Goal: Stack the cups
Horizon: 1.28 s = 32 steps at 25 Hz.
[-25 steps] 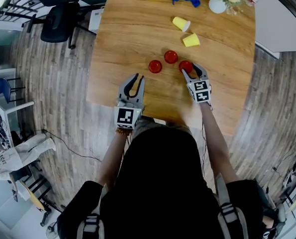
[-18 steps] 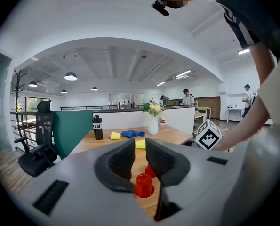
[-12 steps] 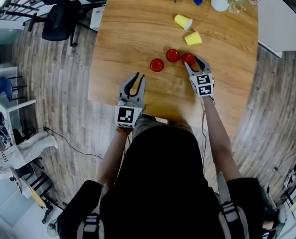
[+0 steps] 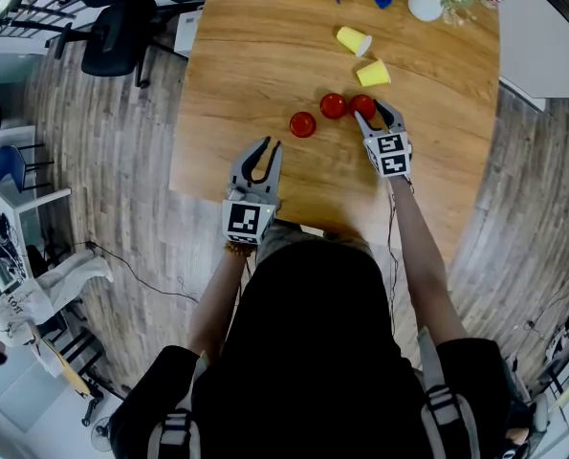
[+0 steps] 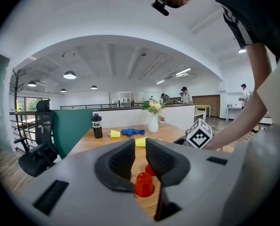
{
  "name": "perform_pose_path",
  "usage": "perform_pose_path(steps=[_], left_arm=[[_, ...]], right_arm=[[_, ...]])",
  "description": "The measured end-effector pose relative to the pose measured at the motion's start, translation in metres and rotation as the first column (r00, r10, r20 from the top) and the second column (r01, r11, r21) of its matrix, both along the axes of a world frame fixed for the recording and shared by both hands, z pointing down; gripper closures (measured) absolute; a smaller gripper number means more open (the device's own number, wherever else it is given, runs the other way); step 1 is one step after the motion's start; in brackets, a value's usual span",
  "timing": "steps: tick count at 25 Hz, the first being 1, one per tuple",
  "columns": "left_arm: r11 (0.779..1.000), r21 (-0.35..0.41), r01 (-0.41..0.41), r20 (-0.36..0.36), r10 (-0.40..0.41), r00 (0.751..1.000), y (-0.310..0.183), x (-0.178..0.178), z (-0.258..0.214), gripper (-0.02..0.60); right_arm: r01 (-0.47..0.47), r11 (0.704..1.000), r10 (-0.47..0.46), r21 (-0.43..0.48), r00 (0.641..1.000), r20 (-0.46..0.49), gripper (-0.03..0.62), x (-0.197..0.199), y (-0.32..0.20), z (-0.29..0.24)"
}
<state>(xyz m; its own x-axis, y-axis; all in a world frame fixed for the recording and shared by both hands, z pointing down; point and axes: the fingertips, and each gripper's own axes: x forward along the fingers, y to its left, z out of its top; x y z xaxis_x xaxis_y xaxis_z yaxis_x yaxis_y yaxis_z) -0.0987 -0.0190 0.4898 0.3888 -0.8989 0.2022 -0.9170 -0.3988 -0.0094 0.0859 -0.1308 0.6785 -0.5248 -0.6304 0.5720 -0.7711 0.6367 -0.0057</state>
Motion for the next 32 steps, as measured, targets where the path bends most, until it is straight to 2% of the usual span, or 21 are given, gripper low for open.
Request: perform_pose_path(steps=[12,20,24,32], left_arm=[[1.0,-0.018,-0.01,0.004,0.01,1.0,-0.007,0.004,0.008,0.521],[1.0,-0.025,-0.019,0.008,0.019,1.0,-0.014,0.012,0.014,0.52],[0.999,-0.031,-0.019,0.017,0.019,1.0,-0.016,0.012,0.018,0.512],[0.996,-0.088,-0.033,0.04,0.037,0.999,-0.025,0.018,0.061,0.474]], right_arm=[[-0.005,1.0,0.006,-0.016,1.0,0.014,0.37,-0.001,-0.004,0.011],[-0.005,1.0,0.005,0.005,1.0,0.021,0.347,-0.001,-0.002,0.011],[-0.011,0.999,0.01,0.045,0.999,0.037,0.333,-0.002,0.002,-0.003],[-0.028,0.998,0.025,0.055,0.998,0.062,0.333,0.002,0.024,-0.021]])
